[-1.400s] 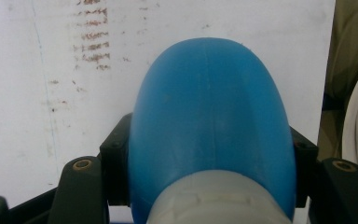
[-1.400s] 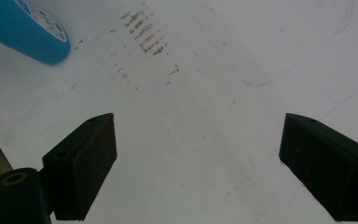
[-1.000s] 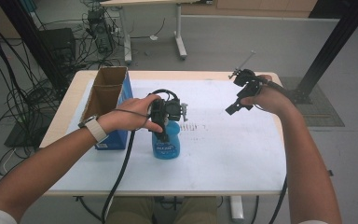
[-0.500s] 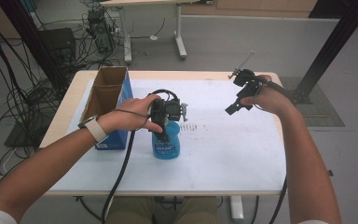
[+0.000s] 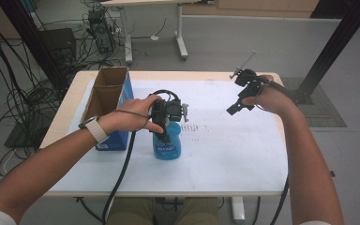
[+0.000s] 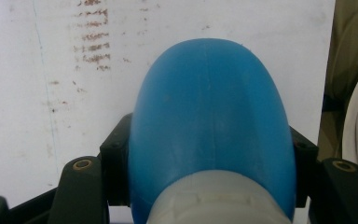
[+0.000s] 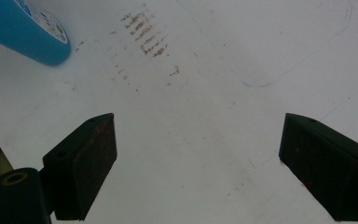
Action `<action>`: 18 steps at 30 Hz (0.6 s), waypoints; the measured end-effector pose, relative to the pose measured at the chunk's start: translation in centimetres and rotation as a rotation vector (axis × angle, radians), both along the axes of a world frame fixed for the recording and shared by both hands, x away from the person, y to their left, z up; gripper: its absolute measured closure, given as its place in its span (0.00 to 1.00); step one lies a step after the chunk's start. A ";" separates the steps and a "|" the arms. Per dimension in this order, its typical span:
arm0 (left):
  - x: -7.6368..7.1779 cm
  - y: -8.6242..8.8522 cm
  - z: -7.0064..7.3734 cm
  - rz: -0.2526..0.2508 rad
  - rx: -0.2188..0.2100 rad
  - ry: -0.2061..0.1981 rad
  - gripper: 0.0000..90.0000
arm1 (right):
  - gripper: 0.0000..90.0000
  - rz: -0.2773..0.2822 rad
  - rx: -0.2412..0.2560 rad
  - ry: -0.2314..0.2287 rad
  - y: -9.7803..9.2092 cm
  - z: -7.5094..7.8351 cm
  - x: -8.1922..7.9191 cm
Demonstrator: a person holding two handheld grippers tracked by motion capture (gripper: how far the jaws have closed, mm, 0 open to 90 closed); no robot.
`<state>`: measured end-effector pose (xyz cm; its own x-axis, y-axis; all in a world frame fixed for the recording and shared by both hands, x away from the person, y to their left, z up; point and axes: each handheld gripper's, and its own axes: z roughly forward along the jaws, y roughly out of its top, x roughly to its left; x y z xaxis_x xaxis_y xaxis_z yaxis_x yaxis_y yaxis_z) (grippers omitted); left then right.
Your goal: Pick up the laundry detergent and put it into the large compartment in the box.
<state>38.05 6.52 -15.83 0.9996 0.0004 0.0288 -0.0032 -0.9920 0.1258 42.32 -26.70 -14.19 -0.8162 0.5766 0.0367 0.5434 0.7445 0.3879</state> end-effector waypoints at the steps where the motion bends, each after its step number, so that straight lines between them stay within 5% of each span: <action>1: 0.0 0.0 0.0 0.000 0.000 -0.001 0.42 | 0.13 0.001 0.000 -0.001 0.0 0.0 0.0; 18: 0.1 0.0 0.0 -0.010 0.000 -0.001 0.42 | 0.13 -0.003 0.003 0.001 -0.2 0.0 -0.1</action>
<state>38.11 6.52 -15.83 0.9995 -0.0096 0.0293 -0.0132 -0.9920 0.1257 42.27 -26.88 -14.23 -0.8144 0.5790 0.0392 0.5460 0.7415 0.3899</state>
